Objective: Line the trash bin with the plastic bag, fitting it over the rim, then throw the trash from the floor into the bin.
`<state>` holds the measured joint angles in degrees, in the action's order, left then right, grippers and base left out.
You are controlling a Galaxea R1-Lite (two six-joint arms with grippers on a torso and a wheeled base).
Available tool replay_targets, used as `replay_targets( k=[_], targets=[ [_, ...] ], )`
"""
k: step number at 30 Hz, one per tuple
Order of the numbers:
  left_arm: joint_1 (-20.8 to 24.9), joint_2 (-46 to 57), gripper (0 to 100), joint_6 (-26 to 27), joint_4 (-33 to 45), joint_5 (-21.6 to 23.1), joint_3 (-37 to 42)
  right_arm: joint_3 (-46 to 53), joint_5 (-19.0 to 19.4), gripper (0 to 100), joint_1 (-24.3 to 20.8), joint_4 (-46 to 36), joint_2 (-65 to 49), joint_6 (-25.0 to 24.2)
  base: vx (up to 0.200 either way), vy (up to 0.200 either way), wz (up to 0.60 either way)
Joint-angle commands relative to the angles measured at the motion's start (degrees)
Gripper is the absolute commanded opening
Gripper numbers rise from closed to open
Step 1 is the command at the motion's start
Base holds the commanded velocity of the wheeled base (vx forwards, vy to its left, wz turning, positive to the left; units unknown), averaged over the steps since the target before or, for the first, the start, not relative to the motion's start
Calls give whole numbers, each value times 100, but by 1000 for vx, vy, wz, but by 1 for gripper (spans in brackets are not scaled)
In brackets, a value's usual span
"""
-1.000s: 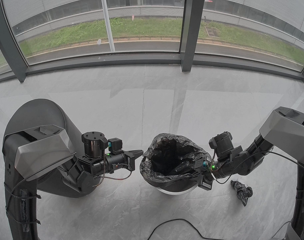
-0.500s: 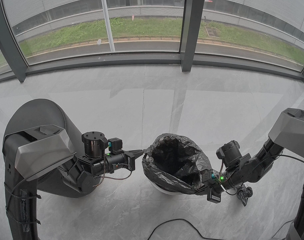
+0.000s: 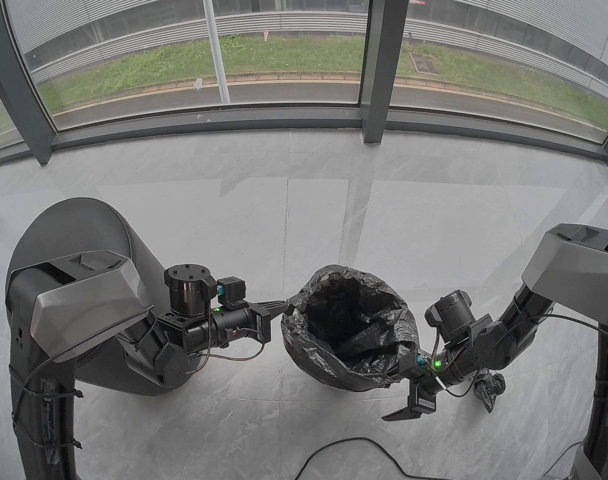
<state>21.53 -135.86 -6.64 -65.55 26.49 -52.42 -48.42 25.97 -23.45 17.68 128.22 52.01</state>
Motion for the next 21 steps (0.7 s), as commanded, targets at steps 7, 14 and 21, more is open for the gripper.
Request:
replay_targets(
  k=[7, 14, 21],
  targets=[
    [88, -54, 0, -12, -2, 23, -137, 96, 365, 100, 570, -1, -676, 11, 0, 0, 0],
    [431, -379, 0, -91, -2, -21, -313, 70, 365, 100, 1027, 78, -878, -50, 0, 0, 0],
    [871, -713, 0, -434, -2, -346, -348, -475, 181, 100, 1053, 113, -667, -384, 0, 0, 0]
  ],
)
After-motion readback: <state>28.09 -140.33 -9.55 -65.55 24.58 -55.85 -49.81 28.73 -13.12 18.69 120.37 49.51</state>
